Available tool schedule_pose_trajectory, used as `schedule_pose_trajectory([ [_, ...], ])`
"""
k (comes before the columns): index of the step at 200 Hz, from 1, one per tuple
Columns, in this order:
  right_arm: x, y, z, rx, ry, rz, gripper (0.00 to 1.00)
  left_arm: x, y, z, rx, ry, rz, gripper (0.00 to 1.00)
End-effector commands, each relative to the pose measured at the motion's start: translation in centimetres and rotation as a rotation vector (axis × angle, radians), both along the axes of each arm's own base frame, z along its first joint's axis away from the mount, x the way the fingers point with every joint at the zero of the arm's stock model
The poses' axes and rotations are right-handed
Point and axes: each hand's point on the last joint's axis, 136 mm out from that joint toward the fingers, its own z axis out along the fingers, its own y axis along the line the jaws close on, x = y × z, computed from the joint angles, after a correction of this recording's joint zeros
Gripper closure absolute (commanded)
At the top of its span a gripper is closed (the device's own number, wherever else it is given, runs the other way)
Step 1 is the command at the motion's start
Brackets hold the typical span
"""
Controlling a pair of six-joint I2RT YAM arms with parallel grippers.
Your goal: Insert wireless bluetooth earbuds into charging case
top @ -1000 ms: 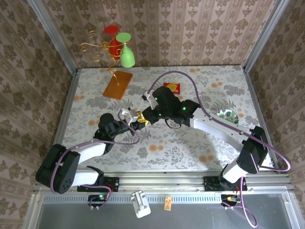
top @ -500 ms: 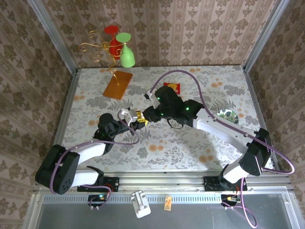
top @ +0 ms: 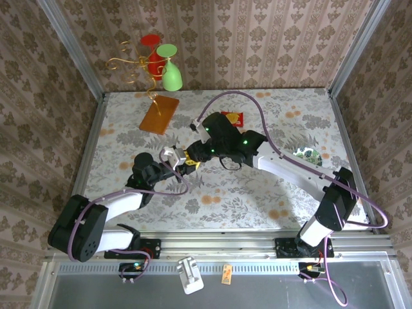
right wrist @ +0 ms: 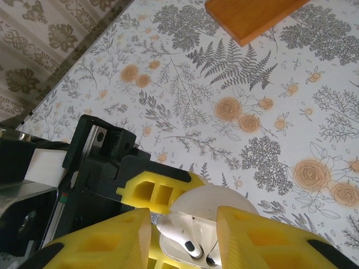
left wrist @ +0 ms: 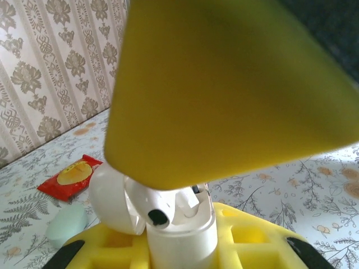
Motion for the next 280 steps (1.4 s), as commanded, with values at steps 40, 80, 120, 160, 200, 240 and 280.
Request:
schedule_pose_trajectory([
  [40,-0.4,0.7,-0.2,-0.008,0.039,0.021,0.68,0.6,-0.4,1.7,-0.006,-0.078,-0.004,0.91],
  [80,-0.6,-0.2,0.1,-0.018,0.018,0.006,0.66,0.8,-0.3,1.5,-0.003,-0.069,0.004,0.91],
  [120,-0.8,0.2,-0.7,-0.024,0.042,0.019,0.75,0.8,-0.3,1.6,-0.009,-0.067,0.006,0.91],
  [160,-0.7,0.2,-0.6,-0.029,0.031,0.020,0.72,0.7,-0.2,1.8,-0.007,-0.070,0.007,0.91],
  [200,-1.4,-0.4,-1.1,-0.066,0.045,0.032,0.69,0.9,-0.2,1.6,-0.003,-0.063,0.018,0.91],
  [240,-1.3,-0.6,-1.0,-0.062,0.024,0.022,0.66,1.0,-0.3,1.6,-0.004,-0.061,0.014,0.91],
  [280,-0.7,0.3,-0.7,-0.050,0.014,0.025,0.66,0.7,-0.4,1.6,-0.003,-0.065,0.000,0.91],
])
